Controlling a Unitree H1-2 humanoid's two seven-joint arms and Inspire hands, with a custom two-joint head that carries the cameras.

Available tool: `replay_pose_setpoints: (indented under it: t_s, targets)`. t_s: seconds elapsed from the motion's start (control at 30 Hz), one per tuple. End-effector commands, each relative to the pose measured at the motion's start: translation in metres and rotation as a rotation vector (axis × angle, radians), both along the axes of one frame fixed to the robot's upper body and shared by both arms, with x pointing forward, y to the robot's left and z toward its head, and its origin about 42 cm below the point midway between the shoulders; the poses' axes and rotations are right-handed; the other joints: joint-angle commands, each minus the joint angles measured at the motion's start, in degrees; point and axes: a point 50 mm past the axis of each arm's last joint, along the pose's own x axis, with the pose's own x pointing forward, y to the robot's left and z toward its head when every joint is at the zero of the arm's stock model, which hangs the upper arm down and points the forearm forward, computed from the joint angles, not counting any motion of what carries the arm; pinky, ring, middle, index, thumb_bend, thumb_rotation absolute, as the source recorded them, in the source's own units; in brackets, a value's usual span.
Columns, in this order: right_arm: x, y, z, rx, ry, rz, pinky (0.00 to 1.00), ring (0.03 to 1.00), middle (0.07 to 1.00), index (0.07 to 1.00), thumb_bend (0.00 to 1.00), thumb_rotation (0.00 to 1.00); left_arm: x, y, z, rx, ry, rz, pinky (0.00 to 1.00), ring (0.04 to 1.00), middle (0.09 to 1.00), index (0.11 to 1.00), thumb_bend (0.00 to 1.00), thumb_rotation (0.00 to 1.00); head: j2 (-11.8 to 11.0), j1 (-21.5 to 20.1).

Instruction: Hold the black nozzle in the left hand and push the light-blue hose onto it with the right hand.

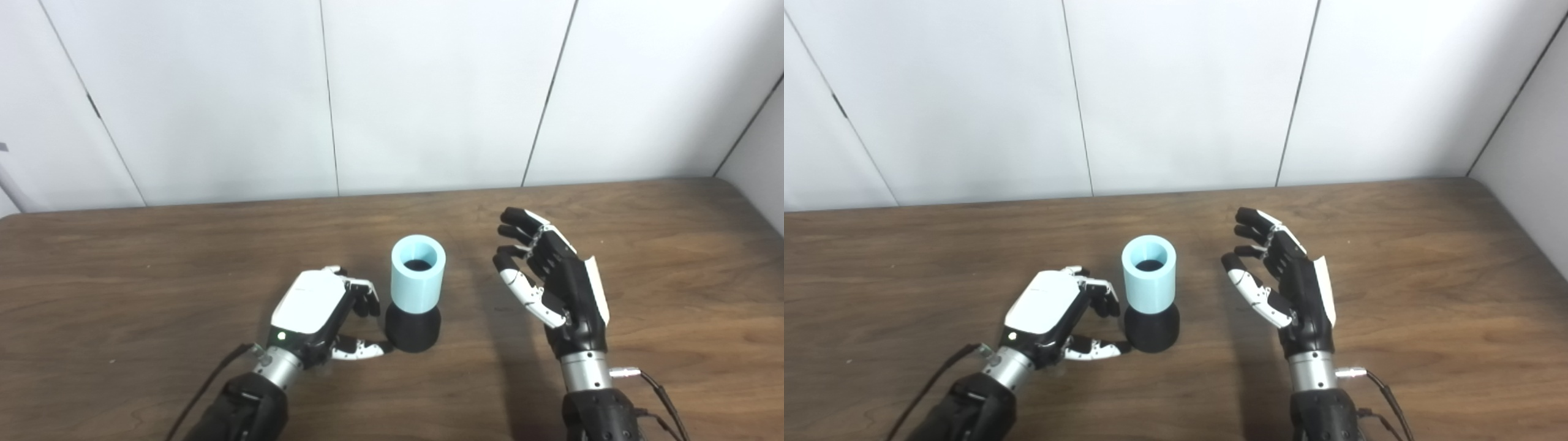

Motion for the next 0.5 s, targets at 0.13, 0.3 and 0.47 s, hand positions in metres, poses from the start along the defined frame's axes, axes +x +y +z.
replay_pose_setpoints:
  t_s: [0.13, 0.3, 0.47]
  targets:
    - [0.007, 0.001, 0.018, 0.0, -0.069, -0.006, 0.67, 0.776, 0.792, 0.758, 0.29, 0.41, -0.015, 0.043, -0.011, 0.062, 0.376, 0.058, 0.99, 0.983, 0.979, 0.98, 1.0, 0.37, -0.1, 0.0]
    - [0.007, 0.003, 0.019, 0.014, -0.055, -0.002, 0.68, 0.782, 0.794, 0.761, 0.28, 0.4, -0.009, 0.068, -0.002, -0.102, 0.456, 0.119, 1.0, 1.0, 1.0, 1.0, 1.0, 0.37, -0.3, 0.0]
    - [0.008, 0.003, 0.012, 0.072, -0.025, -0.014, 0.71, 0.781, 0.793, 0.761, 0.27, 0.38, -0.017, 0.095, 0.008, -0.286, 0.415, 0.151, 0.9, 0.994, 1.0, 1.0, 0.91, 0.71, -0.4, 0.2]
